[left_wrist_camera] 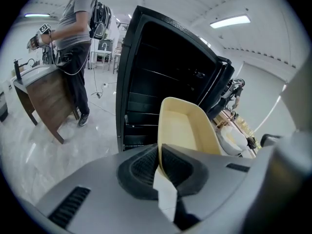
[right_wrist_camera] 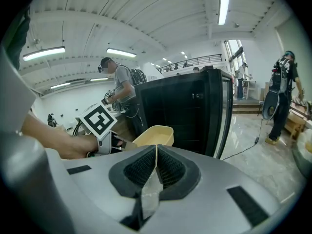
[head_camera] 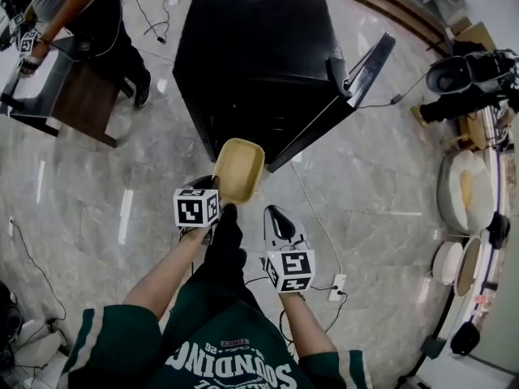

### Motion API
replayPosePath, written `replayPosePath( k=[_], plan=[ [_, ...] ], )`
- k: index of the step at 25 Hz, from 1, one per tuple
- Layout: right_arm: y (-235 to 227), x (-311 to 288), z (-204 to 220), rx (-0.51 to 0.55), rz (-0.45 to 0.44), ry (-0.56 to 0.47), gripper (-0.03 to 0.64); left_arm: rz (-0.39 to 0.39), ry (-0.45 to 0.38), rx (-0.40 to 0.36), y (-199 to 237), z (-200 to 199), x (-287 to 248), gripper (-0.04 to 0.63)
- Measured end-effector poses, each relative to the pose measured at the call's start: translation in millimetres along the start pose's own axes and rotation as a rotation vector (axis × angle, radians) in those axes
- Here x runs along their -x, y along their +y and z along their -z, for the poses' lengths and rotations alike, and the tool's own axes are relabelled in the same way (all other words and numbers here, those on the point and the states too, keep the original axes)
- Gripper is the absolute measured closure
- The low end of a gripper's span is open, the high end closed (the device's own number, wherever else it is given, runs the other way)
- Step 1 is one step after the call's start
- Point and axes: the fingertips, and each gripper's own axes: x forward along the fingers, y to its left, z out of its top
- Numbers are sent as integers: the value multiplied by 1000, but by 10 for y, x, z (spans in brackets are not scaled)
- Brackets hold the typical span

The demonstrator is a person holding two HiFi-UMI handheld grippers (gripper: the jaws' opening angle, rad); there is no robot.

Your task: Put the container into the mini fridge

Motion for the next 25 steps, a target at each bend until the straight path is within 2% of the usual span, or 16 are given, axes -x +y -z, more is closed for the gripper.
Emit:
replayPosePath(
  k=[9,17,25],
  plan=[
    [-109,-108,-75,61,-18,16,581,-50,4,47,175,-35,-140,571],
    [-145,-201,-39,44,-12,24,581,-74,13,85,305,-34,-369,571],
    [-273,-139,199,5,24,58,581,-88,13,103,399,-29,-629,571]
  ],
)
